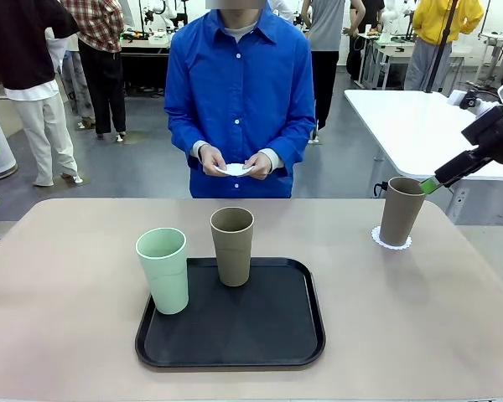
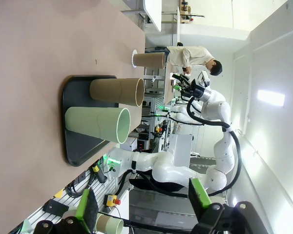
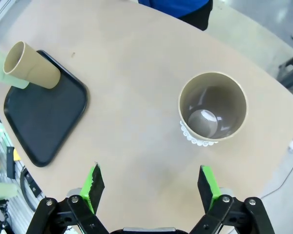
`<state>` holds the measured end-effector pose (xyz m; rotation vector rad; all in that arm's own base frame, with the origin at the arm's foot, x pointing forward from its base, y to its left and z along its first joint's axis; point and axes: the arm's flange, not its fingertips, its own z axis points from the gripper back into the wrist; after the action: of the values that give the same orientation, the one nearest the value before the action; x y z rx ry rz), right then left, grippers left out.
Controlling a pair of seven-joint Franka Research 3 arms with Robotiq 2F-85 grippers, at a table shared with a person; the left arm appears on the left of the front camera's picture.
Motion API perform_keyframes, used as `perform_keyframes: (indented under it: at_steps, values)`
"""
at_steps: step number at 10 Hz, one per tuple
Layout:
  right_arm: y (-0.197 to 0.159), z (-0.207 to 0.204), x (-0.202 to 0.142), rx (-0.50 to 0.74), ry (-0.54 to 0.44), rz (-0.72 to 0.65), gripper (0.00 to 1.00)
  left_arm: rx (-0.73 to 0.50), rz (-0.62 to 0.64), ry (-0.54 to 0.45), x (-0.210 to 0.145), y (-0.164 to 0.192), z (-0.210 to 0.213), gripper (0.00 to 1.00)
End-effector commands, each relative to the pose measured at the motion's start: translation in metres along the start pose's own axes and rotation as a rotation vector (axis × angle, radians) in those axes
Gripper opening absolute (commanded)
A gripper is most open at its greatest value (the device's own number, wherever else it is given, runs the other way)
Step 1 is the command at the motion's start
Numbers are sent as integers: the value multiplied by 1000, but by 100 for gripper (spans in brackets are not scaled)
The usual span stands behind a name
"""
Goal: Place coasters on the table and set cups on them.
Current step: Take one Reusable plastic cup from the Flat Tray and place it on a coaster set by the human.
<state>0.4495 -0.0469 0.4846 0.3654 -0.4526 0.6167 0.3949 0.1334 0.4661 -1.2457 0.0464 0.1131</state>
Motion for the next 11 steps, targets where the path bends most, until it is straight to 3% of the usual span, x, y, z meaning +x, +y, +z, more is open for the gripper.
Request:
perform_keyframes:
  at_steps: [1, 6, 9, 11]
  values:
    - [0, 0, -1, 3, 4, 21, 100, -7, -10, 1, -1, -1, 2, 100]
    - [0, 0, 0, 1, 0, 1, 100, -7, -10, 1, -1, -1, 2, 100]
    - [61, 8, -49, 20, 174, -173, 100, -7, -10, 1, -1, -1, 2, 100]
    - [77, 6, -65, 18, 241, -242, 100, -7, -10, 1, -1, -1, 2, 100]
